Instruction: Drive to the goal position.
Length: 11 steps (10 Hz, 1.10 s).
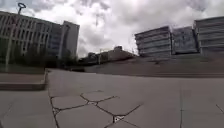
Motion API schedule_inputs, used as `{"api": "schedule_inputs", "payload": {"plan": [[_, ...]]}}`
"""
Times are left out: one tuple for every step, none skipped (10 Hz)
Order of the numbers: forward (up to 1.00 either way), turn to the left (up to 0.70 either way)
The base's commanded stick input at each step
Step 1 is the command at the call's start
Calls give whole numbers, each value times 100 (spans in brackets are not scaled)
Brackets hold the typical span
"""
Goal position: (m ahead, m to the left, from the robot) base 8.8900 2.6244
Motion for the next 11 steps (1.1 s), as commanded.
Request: {"api": "schedule_inputs", "payload": {"plan": [[100, 25], [100, 25], [100, 25], [100, 25], [100, 25], [100, 25], [100, 25], [100, 25], [100, 25], [100, 17], [100, 6]]}}
